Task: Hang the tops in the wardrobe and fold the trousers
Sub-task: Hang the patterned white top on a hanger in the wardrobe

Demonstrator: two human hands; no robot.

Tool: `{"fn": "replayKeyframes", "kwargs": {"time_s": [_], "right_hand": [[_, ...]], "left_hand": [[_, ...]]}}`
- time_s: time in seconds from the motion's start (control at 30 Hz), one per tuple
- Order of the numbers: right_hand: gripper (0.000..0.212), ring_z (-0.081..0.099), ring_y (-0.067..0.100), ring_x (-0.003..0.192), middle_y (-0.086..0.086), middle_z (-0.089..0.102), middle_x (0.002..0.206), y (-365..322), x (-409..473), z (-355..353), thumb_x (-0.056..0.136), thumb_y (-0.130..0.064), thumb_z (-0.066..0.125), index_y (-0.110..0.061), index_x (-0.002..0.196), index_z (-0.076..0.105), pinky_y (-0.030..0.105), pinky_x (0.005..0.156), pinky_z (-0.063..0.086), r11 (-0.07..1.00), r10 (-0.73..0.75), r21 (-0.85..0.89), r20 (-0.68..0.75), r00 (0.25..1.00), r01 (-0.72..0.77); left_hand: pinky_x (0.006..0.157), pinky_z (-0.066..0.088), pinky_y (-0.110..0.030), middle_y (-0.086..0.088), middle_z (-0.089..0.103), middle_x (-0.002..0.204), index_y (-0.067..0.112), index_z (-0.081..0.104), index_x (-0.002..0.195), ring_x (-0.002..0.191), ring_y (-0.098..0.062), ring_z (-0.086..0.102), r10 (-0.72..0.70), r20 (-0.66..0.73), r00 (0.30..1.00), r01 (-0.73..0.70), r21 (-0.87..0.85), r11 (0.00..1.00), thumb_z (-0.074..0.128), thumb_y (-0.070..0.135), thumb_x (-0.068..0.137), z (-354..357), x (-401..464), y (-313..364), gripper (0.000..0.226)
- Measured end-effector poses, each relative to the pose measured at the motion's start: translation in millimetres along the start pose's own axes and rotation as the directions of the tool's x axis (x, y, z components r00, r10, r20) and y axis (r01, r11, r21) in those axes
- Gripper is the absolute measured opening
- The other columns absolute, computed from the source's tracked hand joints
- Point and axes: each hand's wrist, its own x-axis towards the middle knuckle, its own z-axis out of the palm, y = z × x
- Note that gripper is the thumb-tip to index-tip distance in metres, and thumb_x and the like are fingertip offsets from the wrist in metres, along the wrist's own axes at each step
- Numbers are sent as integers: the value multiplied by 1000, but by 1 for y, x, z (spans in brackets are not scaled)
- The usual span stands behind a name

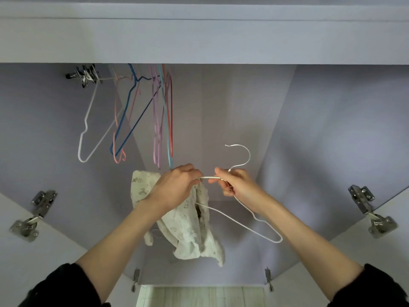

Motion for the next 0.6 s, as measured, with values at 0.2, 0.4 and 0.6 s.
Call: {"fn": "replayKeyframes", "kwargs": {"time_s": [0.2, 0.4, 0.6], "right_hand": [[30, 65, 19, 94, 7, 68, 103, -5, 6, -42, 88, 7, 44, -7, 103, 66, 32, 80, 55, 938, 207, 177, 409, 889, -299], [26, 59, 4, 84, -7, 62, 88, 9, 18, -1, 84, -11, 69, -10, 109, 62, 24, 81, 49, 886, 189, -464, 353, 916, -4], [4, 49, 19, 64, -1, 50, 65, 16, 25, 24, 78, -7, 60, -10, 77, 56, 35, 63, 42, 708, -191, -664, 149, 970, 241]], "left_hand": [[73, 51, -36, 2, 61, 95, 9, 68, 102, 82, -18, 62, 63, -72, 995, -71, -117, 991, 59, 8, 91, -6, -9, -9, 14], [80, 48, -31, 6, 64, 99, 11, 64, 103, 89, -12, 61, 80, -140, 987, -105, -182, 978, 59, 17, 92, -18, -15, -1, 14], [78, 47, -26, 7, 64, 97, 12, 66, 98, 87, -7, 60, 111, -196, 974, -152, -208, 966, 59, 13, 91, -28, -26, -3, 11]]}}
